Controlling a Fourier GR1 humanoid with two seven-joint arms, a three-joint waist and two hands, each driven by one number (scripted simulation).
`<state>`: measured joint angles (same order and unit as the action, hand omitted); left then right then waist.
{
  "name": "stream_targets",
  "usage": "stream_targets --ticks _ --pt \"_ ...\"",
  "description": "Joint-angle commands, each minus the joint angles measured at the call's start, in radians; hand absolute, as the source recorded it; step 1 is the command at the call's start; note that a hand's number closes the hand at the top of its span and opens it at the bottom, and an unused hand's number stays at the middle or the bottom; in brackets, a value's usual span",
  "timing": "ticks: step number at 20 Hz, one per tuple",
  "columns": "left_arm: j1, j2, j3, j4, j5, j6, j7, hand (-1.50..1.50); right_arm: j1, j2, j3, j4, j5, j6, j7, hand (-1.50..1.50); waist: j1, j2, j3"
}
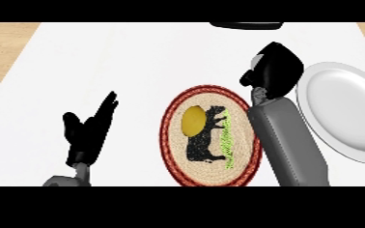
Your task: Pick the can from the placemat and place it in the plate
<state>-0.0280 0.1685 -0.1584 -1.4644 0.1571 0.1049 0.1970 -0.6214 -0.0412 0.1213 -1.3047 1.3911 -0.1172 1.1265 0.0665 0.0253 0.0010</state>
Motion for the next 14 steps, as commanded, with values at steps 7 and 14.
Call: stream_targets --ticks 7,14 --pt "0.019 -0.017 -0.013 0.044 0.008 -0.017 0.006 0.00 -0.178 0.028 -0.197 0.091 0.384 -0.268 0.321 1.50 -0.001 0.002 -0.003" --pt "0.009 0.001 0.007 0.013 0.013 -0.014 0.029 0.00 -0.097 0.040 -0.340 0.051 0.497 -0.504 0.280 1.50 -0.022 -0.003 0.002"
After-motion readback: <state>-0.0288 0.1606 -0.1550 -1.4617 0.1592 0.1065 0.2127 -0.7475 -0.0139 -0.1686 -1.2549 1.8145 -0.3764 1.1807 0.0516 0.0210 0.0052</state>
